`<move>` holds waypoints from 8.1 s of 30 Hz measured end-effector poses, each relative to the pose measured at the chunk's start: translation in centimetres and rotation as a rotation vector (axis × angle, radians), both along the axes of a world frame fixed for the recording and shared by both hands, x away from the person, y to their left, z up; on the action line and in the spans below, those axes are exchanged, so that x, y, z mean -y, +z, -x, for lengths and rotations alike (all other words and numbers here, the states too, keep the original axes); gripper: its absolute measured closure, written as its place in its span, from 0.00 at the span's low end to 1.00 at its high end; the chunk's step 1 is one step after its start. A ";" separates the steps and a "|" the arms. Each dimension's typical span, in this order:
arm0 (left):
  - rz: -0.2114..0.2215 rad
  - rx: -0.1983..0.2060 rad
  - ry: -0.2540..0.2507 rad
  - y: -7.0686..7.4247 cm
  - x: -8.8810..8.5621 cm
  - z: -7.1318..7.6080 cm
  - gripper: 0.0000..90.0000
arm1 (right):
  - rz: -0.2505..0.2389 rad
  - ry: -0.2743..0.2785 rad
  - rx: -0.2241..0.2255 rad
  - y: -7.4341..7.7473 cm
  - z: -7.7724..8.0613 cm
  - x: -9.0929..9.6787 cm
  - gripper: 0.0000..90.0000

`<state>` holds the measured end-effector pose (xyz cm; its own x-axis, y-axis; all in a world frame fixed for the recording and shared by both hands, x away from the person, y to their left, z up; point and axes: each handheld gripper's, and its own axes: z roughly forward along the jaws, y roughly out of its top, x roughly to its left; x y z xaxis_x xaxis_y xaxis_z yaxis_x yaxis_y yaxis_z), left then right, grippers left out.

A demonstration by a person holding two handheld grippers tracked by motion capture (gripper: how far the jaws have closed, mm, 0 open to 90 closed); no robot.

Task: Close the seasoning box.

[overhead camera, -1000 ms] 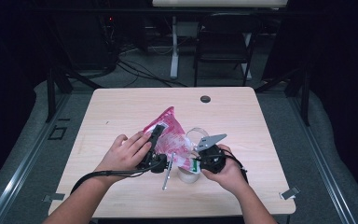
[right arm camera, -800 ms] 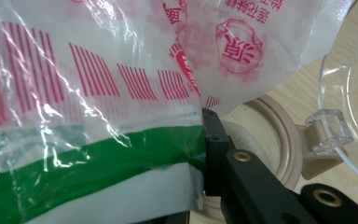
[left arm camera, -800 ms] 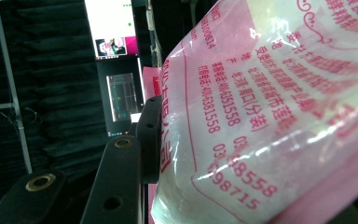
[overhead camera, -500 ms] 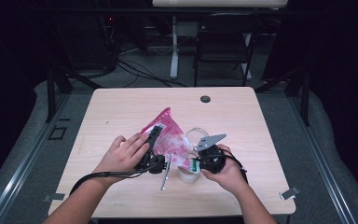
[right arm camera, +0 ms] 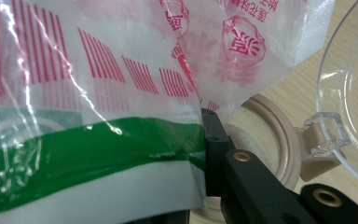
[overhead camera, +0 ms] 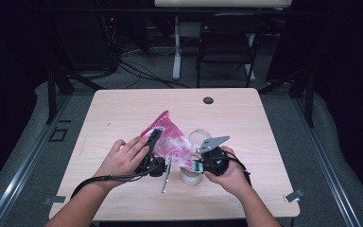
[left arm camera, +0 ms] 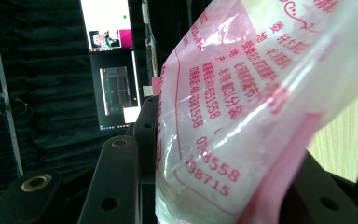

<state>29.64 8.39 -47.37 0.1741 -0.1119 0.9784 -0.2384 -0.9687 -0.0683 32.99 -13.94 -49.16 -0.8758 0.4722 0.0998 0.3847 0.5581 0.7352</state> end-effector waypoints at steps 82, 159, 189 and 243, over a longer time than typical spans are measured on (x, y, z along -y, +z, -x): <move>0.516 -0.398 0.174 -5.8 -2.2 -0.4 0.83 | -0.066 -0.001 0.067 1.3 0.9 -0.6 1.00; 1.309 -0.556 0.834 -7.3 -20.0 -6.8 0.82 | -0.244 -0.124 0.122 2.7 0.2 1.4 0.56; 1.412 -0.551 0.830 -7.6 -20.7 -6.4 0.49 | -0.241 -0.123 0.121 2.7 0.1 1.2 0.55; 1.258 -0.738 0.508 -6.1 -11.7 -4.3 0.41 | -0.274 -0.212 0.166 5.3 0.4 4.0 0.58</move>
